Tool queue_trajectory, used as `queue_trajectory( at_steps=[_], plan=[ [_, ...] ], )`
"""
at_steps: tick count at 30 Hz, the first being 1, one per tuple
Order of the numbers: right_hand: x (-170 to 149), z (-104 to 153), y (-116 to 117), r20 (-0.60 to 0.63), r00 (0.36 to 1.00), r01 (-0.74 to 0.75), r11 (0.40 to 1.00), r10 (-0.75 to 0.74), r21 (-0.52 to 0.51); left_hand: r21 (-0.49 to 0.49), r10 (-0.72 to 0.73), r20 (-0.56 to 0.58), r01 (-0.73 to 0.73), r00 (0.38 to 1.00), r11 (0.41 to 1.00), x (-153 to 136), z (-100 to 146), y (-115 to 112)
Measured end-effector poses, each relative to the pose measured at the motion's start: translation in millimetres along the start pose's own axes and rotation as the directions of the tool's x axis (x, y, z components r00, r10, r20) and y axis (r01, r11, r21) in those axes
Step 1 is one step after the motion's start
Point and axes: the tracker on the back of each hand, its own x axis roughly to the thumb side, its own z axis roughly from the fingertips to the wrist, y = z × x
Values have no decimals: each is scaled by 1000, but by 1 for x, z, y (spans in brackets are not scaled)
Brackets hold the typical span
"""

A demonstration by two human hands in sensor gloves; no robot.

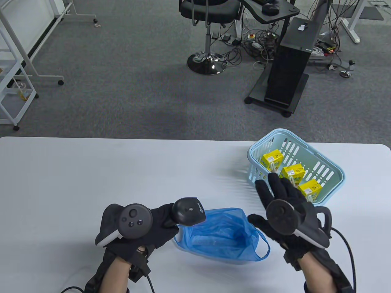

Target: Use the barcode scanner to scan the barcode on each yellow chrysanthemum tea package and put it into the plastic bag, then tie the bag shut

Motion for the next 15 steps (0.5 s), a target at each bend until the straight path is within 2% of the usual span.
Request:
queue_trajectory(
  at_steps=[3,5,11,13,15],
  plan=[
    [-28,-30,-10,-65,998,16,1000,-18,-18,26,31,3,-31,1000,999,-6,0,0],
    [-45,-53,-7,-108,994,29,999,-27,16,40,41,2,-41,999,998,-9,1,0],
    [-96,-139,21,-341,940,93,983,-35,155,57,31,-1,-31,1000,998,-8,4,5],
    [-105,-157,32,-396,917,116,975,-33,188,62,34,6,-35,999,997,-6,5,8],
    [-110,-173,48,-442,896,81,968,34,239,69,40,13,-40,999,997,-2,8,12]
  ],
)
